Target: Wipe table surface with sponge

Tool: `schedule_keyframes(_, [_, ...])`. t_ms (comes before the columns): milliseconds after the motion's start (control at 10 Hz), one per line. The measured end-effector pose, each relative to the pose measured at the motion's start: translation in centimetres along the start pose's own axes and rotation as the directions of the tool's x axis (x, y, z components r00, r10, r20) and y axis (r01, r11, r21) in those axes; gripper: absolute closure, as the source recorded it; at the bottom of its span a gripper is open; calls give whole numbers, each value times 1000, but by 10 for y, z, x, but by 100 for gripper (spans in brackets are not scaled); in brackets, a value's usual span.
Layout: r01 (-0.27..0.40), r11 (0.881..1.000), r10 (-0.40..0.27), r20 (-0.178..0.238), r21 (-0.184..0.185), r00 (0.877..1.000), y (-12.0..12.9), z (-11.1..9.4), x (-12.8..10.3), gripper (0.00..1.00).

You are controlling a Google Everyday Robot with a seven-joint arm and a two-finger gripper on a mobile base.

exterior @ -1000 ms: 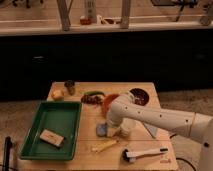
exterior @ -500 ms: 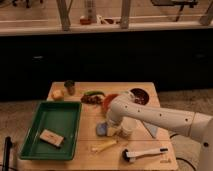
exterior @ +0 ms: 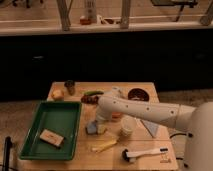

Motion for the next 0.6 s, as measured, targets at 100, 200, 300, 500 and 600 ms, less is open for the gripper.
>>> schedule_keyframes(100, [20,1000,-20,6,-14,1000,2,3,-4,100])
schedule_keyframes(200, [40,999,-40,14,-30,999,7,6,-9,100])
schedule_keyframes(300, [58,997,-57,14,-51,998,18,8,-11,100])
schedule_keyframes(500, [61,996,-61,4,-66,998,32,5,-6,100])
schedule_keyframes(600, [46,997,-47,-7,-65,999,39,0,6,100])
